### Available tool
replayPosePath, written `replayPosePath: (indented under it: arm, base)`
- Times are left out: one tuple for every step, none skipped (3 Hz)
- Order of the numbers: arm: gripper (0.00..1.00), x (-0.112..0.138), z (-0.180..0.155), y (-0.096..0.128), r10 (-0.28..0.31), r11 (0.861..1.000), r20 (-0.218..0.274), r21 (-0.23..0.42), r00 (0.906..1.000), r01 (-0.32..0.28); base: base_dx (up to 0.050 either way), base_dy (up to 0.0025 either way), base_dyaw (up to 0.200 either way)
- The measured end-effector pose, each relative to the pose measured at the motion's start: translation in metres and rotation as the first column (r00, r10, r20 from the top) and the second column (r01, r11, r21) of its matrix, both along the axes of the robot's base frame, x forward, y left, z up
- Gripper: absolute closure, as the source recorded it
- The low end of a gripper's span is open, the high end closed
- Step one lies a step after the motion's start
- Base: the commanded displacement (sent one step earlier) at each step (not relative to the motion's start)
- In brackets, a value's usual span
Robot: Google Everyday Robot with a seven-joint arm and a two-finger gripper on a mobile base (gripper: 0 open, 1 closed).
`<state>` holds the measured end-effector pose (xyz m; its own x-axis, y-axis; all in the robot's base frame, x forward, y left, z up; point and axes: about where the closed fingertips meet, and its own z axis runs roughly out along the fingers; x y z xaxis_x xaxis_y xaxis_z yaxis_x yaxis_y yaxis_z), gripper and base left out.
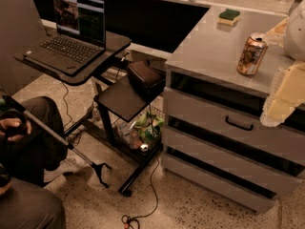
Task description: Move orange can near sponge
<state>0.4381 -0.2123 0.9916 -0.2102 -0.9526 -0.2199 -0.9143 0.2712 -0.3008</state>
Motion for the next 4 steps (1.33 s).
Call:
replayPosePath:
  arm:
    - [0.0, 0.0, 0.0002, 0.0001, 0.0, 1.0, 0.001, 0.0, 1.0, 0.0]
    - [0.0, 0.0, 0.0003, 0.0001, 0.0, 1.0, 0.001, 0.0, 1.0, 0.0]
    - [0.0, 0.0, 0.0003, 0.0001, 0.0, 1.0, 0.001, 0.0, 1.0, 0.0]
    - [0.0, 0.0, 0.0005, 0.0002, 0.0, 1.0, 0.002, 0.0, 1.0, 0.0]
  base:
    - [0.0, 0.0, -0.098]
    - [0.0, 0.0, -0.098]
    - [0.0, 0.00001, -0.097]
    - [0.0, 0.0, -0.043]
